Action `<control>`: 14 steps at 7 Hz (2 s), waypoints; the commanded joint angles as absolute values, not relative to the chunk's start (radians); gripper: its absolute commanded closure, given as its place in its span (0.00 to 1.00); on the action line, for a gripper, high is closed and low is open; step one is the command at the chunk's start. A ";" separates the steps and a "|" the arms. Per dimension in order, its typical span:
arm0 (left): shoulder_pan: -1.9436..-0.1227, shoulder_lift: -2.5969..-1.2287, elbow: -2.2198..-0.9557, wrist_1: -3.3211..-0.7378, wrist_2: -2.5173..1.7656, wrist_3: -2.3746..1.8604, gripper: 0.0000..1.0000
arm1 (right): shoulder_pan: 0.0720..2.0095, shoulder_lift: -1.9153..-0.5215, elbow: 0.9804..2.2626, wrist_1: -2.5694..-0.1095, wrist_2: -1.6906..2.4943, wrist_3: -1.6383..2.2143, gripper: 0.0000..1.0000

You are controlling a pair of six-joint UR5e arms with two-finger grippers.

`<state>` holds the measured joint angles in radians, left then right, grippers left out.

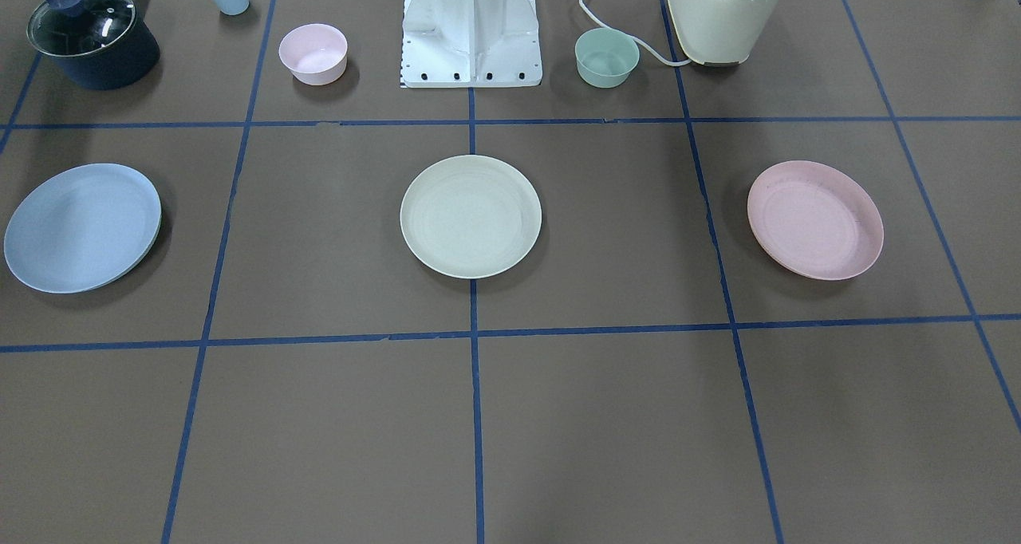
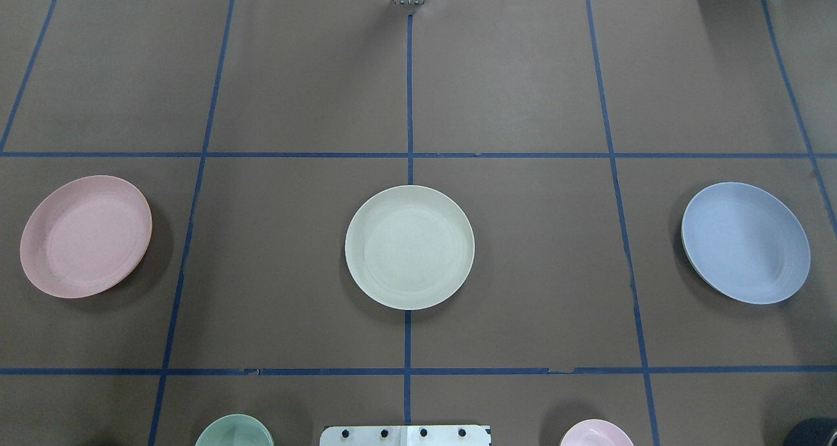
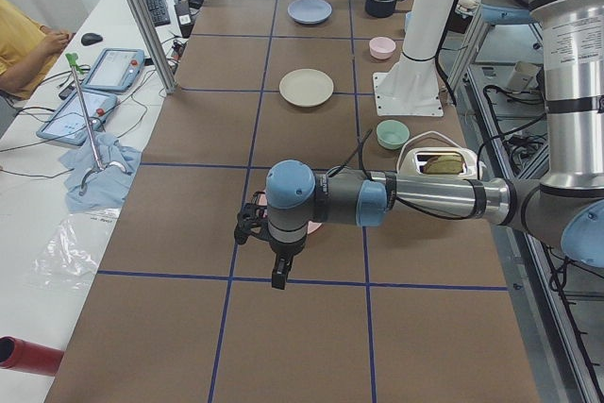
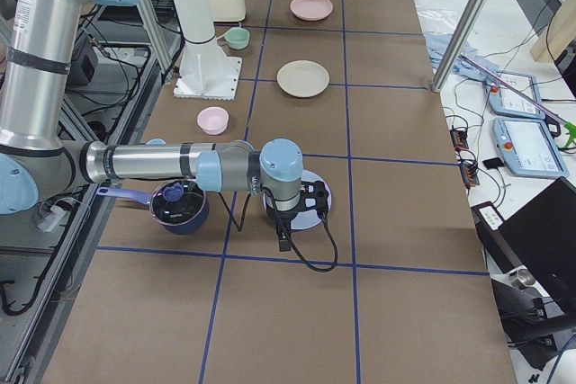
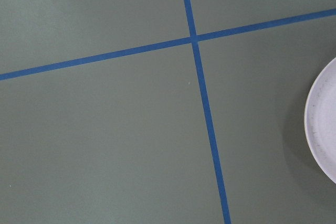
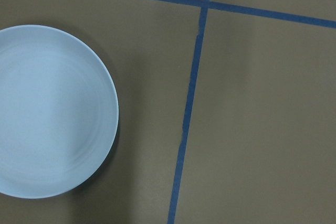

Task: Stack three plates with pink and blue

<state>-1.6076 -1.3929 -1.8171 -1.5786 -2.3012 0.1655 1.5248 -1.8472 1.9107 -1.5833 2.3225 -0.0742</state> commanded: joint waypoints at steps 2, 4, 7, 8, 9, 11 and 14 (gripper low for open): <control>-1.608 -1.391 -1.818 -1.621 -2.301 0.166 0.00 | 1.525 -1.844 1.913 -1.583 2.322 -0.072 0.00; -1.608 -1.390 -1.827 -1.688 -2.289 0.172 0.00 | 1.525 -1.838 1.911 -1.585 2.322 -0.072 0.00; -1.609 -1.413 -1.793 -1.836 -2.301 0.178 0.00 | 1.525 -1.812 1.896 -1.536 2.329 -0.071 0.00; -1.609 -1.411 -1.789 -1.894 -2.298 0.179 0.00 | 1.523 -1.757 1.893 -1.537 2.330 -0.069 0.00; -1.609 -1.433 -1.748 -2.013 -2.290 0.170 0.00 | 1.525 -1.732 1.904 -1.534 2.330 -0.054 0.00; -1.609 -1.448 -1.721 -2.280 -2.289 0.169 0.00 | 1.520 -1.720 1.922 -1.386 2.339 -0.028 0.00; -1.606 -1.503 -1.668 -2.324 -2.299 0.089 0.00 | 1.387 -1.689 1.917 -1.279 2.385 0.038 0.00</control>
<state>-1.6074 -1.4957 -1.6873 -2.2969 -2.2964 0.1229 1.4221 -1.6943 1.9172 -1.3044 2.3582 -0.0036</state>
